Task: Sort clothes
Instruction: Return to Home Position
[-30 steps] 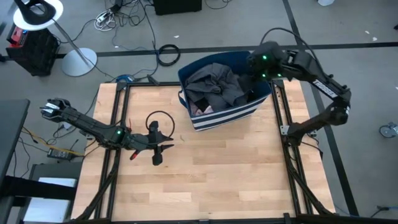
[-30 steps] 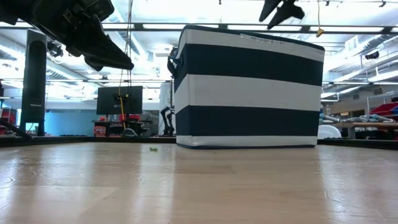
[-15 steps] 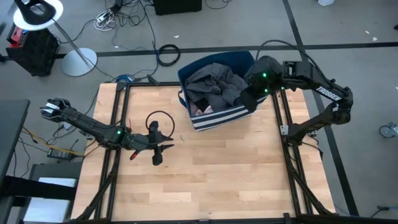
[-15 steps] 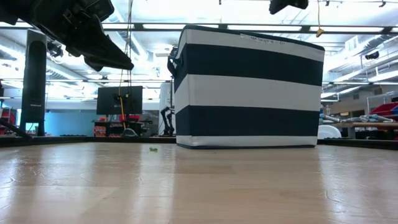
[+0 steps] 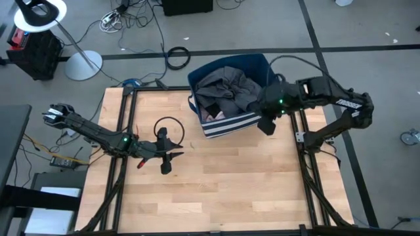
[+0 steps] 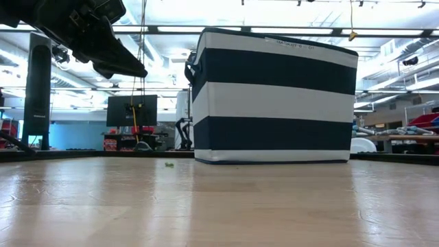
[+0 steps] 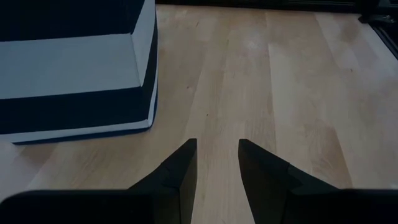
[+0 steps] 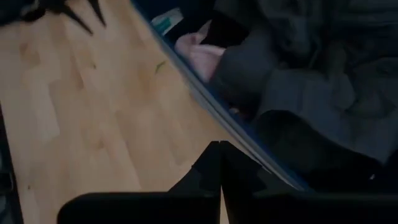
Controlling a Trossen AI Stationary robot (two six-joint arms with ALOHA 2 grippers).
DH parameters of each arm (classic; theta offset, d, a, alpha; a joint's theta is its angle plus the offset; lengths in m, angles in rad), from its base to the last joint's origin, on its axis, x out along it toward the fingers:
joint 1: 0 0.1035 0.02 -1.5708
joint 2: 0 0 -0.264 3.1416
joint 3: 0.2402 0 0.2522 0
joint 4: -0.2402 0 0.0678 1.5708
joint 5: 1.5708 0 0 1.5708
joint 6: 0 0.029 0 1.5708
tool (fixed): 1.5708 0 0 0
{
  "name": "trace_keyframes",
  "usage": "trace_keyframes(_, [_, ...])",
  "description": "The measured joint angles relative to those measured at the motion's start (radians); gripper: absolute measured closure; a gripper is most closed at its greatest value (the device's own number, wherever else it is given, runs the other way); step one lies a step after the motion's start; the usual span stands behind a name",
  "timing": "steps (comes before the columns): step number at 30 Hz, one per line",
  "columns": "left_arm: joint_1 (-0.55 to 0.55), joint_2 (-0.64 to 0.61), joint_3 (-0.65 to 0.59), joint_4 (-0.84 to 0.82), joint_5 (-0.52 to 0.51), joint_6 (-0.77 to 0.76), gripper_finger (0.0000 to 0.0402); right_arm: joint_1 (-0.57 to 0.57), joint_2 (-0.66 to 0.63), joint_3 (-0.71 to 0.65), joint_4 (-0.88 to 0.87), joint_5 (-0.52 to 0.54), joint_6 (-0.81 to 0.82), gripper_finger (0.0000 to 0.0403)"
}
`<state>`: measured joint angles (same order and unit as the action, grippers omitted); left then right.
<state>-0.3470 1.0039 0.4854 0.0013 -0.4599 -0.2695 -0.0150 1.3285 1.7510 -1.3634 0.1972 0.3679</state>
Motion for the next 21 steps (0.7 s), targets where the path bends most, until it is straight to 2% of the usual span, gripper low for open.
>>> trace_keyframes(4, [0.000,0.000,0.000,0.002,0.000,0.000,0.0280,0.059,-0.021,-0.085,0.005,0.000,0.014,0.0400])
trace_keyframes(8, [0.000,0.000,0.000,0.005,0.000,0.001,0.0280,0.117,-0.065,-0.245,0.084,-0.002,0.028,0.0400])
trace_keyframes(21, [0.000,0.000,0.000,0.009,0.000,0.003,0.0280,0.241,-0.221,-0.862,0.660,-0.048,0.031,0.0401])
